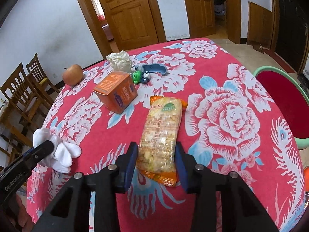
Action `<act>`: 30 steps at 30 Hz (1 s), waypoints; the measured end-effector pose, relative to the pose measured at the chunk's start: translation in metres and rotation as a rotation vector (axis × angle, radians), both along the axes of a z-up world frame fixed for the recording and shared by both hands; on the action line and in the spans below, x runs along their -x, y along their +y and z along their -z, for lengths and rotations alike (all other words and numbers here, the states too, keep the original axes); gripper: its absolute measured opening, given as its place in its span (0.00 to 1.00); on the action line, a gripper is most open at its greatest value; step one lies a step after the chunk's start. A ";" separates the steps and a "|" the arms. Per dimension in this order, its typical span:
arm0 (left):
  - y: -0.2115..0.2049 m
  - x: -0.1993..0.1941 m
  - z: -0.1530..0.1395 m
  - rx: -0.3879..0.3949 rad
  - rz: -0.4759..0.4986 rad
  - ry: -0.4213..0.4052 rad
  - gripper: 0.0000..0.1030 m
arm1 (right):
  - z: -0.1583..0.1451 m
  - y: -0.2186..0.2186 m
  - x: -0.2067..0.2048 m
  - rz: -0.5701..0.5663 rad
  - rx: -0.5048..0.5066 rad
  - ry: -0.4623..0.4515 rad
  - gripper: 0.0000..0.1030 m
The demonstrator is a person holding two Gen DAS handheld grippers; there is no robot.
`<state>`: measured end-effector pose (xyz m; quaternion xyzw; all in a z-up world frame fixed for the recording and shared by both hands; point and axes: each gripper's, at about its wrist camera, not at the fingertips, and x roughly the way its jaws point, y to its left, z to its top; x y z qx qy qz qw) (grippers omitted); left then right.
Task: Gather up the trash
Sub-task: 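Grasp the orange-wrapped snack bag with the right gripper while the left holds the cloth, then drop the snack bag into the red bucket with the right gripper while the left drops the cloth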
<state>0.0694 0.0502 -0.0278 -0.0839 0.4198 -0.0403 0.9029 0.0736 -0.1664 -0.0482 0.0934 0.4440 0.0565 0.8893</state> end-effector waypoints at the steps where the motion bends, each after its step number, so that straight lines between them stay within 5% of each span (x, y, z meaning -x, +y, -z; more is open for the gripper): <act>1: -0.001 0.000 0.000 -0.001 0.002 -0.001 0.25 | 0.000 -0.001 0.001 -0.002 -0.002 0.000 0.39; 30: -0.075 0.016 -0.039 -0.003 0.099 -0.068 0.25 | -0.063 -0.080 0.053 0.074 -0.066 -0.153 0.38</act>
